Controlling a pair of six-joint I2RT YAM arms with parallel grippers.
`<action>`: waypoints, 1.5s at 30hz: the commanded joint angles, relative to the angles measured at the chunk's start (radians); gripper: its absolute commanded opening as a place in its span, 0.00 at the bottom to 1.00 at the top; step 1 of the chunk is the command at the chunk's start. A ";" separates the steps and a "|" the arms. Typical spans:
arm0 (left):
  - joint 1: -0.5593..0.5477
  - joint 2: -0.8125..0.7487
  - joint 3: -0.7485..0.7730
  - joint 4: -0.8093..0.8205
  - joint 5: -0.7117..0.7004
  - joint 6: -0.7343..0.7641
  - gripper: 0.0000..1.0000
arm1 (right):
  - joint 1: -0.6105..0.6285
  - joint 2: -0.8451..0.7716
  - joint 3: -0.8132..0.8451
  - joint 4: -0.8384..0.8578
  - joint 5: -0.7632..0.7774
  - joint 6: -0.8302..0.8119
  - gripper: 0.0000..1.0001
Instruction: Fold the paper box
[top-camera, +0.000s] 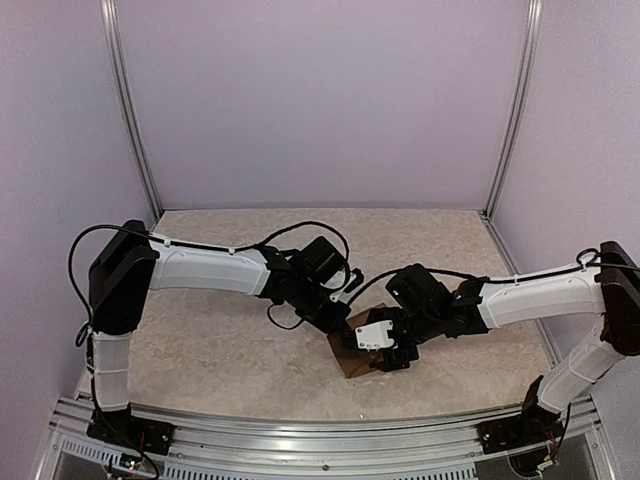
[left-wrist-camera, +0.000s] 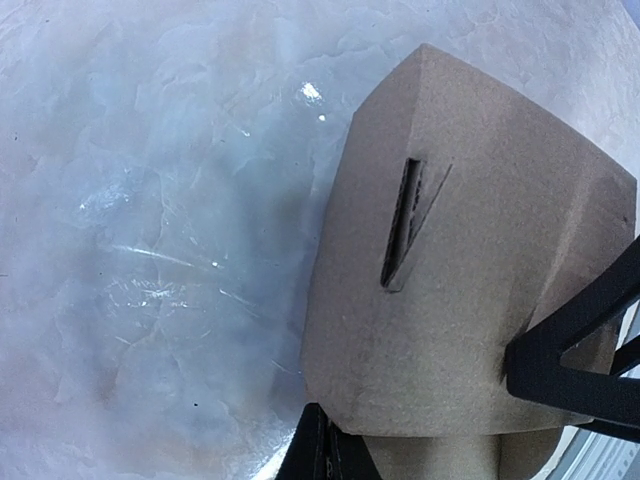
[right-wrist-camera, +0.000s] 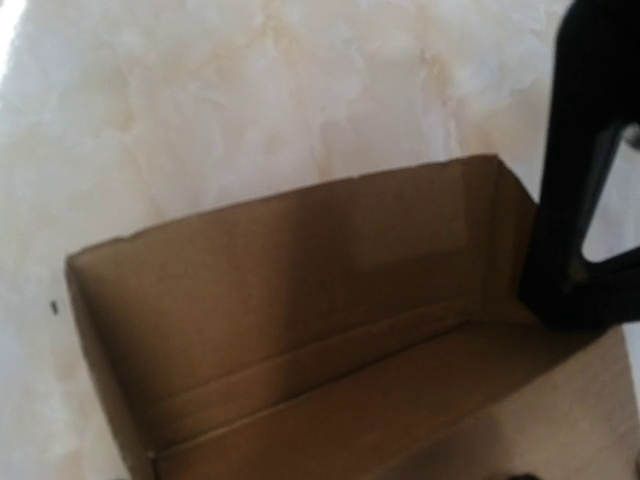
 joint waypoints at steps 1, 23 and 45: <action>-0.003 -0.002 0.092 0.118 0.074 -0.050 0.01 | 0.012 0.049 -0.035 -0.096 -0.041 0.022 0.80; 0.005 -0.113 -0.053 0.153 -0.027 -0.017 0.21 | -0.005 0.048 -0.030 -0.098 -0.041 0.038 0.79; 0.009 -0.275 -0.584 0.602 0.008 0.031 0.25 | -0.004 0.039 -0.030 -0.103 -0.058 0.018 0.82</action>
